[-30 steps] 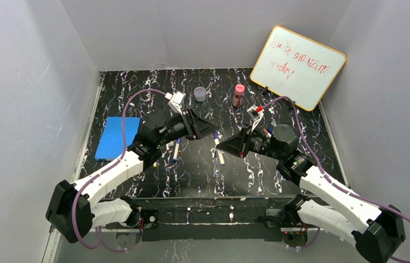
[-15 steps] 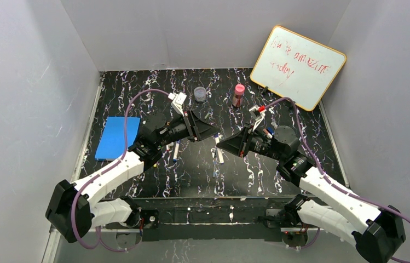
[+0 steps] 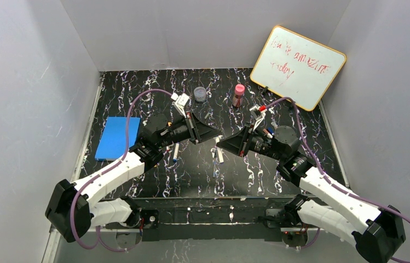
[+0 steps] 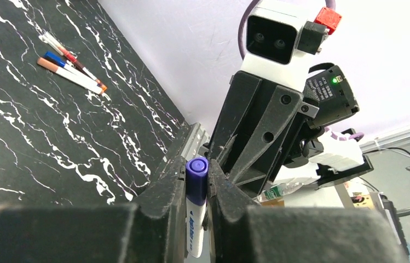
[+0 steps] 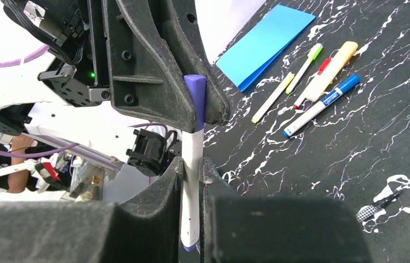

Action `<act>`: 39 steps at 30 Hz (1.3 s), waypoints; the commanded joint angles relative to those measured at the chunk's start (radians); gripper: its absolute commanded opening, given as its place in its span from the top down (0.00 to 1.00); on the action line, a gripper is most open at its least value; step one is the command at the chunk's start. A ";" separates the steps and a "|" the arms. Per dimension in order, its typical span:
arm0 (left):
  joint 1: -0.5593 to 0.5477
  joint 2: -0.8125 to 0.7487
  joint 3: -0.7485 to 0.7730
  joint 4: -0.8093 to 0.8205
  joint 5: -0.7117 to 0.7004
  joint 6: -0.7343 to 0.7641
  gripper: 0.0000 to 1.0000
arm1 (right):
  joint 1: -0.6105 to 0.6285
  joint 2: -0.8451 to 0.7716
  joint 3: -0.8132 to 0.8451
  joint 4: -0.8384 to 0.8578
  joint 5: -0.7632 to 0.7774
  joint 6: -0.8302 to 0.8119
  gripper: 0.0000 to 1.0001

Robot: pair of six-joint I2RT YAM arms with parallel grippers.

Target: Open the pen caps

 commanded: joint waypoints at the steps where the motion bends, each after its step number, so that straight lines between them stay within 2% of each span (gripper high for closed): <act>1: -0.005 -0.038 0.035 0.019 0.013 0.022 1.00 | 0.008 -0.021 0.016 0.018 -0.026 0.011 0.90; 3: -0.006 -0.048 0.039 0.014 0.017 0.028 1.00 | 0.007 -0.016 0.022 0.023 -0.075 0.034 0.65; 5: -0.006 -0.059 0.046 0.008 0.029 0.037 1.00 | 0.007 -0.002 0.031 0.032 -0.129 0.058 0.49; 7: -0.006 -0.068 0.049 0.006 0.039 0.046 1.00 | 0.007 0.019 0.033 0.075 -0.179 0.097 0.45; 9: -0.006 -0.077 0.047 0.017 0.053 0.045 1.00 | 0.007 0.034 0.027 0.137 -0.194 0.146 0.44; 13: -0.006 -0.092 0.044 0.025 0.072 0.039 1.00 | 0.007 0.063 0.010 0.277 -0.194 0.242 0.47; 19: -0.005 -0.108 0.041 0.020 0.088 0.040 1.00 | 0.007 0.116 0.031 0.352 -0.184 0.296 0.55; 22: -0.006 -0.114 0.045 0.017 0.084 0.041 1.00 | 0.007 0.141 0.044 0.350 -0.196 0.302 0.68; 26: -0.005 -0.125 0.057 0.006 0.054 0.052 1.00 | 0.008 0.132 0.023 0.344 -0.211 0.287 0.99; 31: -0.003 -0.179 0.108 -0.096 -0.190 0.155 1.00 | 0.007 0.063 -0.031 0.208 -0.202 0.200 0.99; 33: 0.000 -0.182 0.122 -0.080 -0.268 0.172 1.00 | 0.007 0.026 -0.077 0.198 -0.202 0.205 0.99; 39: 0.001 -0.115 0.152 0.004 -0.295 0.135 1.00 | 0.008 -0.055 -0.122 0.160 -0.171 0.214 0.99</act>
